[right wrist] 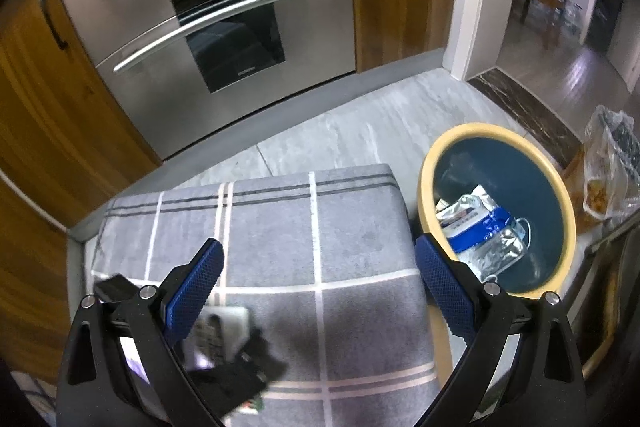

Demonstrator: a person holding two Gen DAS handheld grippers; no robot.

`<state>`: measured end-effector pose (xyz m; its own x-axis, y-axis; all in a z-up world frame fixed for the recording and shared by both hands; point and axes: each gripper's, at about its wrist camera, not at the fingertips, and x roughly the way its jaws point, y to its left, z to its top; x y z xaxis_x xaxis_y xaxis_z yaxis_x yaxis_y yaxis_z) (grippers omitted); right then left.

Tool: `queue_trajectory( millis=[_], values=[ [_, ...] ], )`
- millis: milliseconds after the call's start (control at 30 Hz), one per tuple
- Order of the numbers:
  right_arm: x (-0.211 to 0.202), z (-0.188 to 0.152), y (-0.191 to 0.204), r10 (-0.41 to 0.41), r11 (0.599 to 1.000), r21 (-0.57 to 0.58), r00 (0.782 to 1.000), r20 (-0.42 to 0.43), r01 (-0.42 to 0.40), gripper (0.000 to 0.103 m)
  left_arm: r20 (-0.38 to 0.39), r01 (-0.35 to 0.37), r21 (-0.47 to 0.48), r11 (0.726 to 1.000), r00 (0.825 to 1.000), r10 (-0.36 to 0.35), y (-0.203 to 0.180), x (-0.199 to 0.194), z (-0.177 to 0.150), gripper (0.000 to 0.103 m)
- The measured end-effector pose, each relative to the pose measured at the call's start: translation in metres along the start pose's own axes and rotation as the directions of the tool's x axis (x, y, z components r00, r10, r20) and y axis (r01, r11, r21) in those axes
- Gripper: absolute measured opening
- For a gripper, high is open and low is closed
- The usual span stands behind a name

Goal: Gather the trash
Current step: 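Grasp the white COLTALIN medicine box with the left tool, then lift the medicine box off the mat with the left tool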

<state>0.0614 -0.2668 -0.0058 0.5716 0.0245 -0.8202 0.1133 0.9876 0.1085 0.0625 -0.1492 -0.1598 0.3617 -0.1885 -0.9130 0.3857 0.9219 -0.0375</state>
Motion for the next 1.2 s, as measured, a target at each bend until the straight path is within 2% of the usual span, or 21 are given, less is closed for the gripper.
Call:
queue_trajectory(
  millis=[100,167,200,233,267,333,433,467,533,567,767,867,1000,1067,1200],
  values=[
    [-0.001,0.001,-0.002,0.001,1.000,0.007,1.000,0.003,-0.001,0.096,-0.002,-0.021,0.065,0.998,1.000,0.021,-0.018,-0.003,-0.002,0.082],
    [-0.002,0.001,-0.004,0.002,1.000,0.016,1.000,0.004,-0.002,0.096,-0.019,-0.042,0.056,0.998,0.999,0.043,-0.016,0.000,0.004,0.091],
    [-0.002,0.001,-0.004,0.003,1.000,0.019,1.000,0.005,-0.003,0.096,-0.044,-0.072,0.021,0.997,0.996,0.072,-0.012,-0.001,0.000,0.094],
    [-0.002,0.001,-0.004,0.004,1.000,0.020,1.000,0.005,-0.005,0.096,-0.067,-0.074,-0.027,0.997,0.995,0.072,-0.009,-0.002,-0.005,0.093],
    [-0.002,0.001,-0.004,0.004,1.000,0.019,1.000,0.004,-0.004,0.096,-0.083,-0.046,-0.090,0.995,0.996,0.039,-0.005,-0.004,-0.012,0.093],
    [-0.002,0.002,-0.005,0.004,1.000,0.020,1.000,0.003,-0.005,0.096,-0.109,-0.035,-0.165,0.986,0.994,0.017,0.000,-0.006,-0.022,0.093],
    [-0.003,0.002,-0.005,0.009,1.000,0.029,1.000,0.005,-0.009,0.096,-0.104,-0.065,-0.133,0.989,0.993,0.051,-0.007,-0.006,-0.030,0.092],
    [-0.003,0.002,-0.004,0.011,1.000,0.029,1.000,0.005,-0.011,0.096,-0.097,-0.078,-0.105,0.991,0.993,0.068,-0.012,-0.006,-0.031,0.090],
    [-0.002,0.002,-0.001,0.011,1.000,0.018,1.000,0.003,-0.011,0.096,-0.072,-0.084,-0.083,0.993,0.994,0.078,-0.020,-0.009,-0.036,0.080],
    [-0.002,0.002,-0.001,0.011,1.000,0.011,1.000,0.002,-0.011,0.096,-0.055,-0.079,-0.072,0.994,0.996,0.076,-0.022,-0.011,-0.034,0.072],
    [0.000,0.002,-0.005,0.001,1.000,0.016,1.000,-0.008,-0.001,0.096,-0.037,-0.025,-0.063,0.998,0.999,0.022,-0.005,-0.004,-0.026,0.071],
    [-0.002,0.003,-0.006,0.005,1.000,0.023,1.000,-0.007,-0.005,0.096,-0.004,-0.030,-0.060,0.998,1.000,0.030,0.005,-0.011,-0.017,0.071],
    [-0.002,-0.002,-0.007,-0.013,1.000,0.006,1.000,-0.005,0.013,0.096,0.081,-0.036,-0.087,0.996,0.996,0.044,0.029,-0.045,-0.014,0.071],
    [0.001,-0.010,-0.008,-0.020,1.000,-0.004,0.999,-0.035,0.020,0.096,0.119,-0.039,-0.084,0.996,0.992,0.049,0.042,-0.062,-0.008,0.071],
    [-0.007,-0.040,0.001,-0.001,0.999,-0.038,0.995,-0.096,-0.003,0.095,0.227,-0.059,-0.078,0.995,0.971,0.075,0.072,-0.120,0.002,0.071]
  ],
)
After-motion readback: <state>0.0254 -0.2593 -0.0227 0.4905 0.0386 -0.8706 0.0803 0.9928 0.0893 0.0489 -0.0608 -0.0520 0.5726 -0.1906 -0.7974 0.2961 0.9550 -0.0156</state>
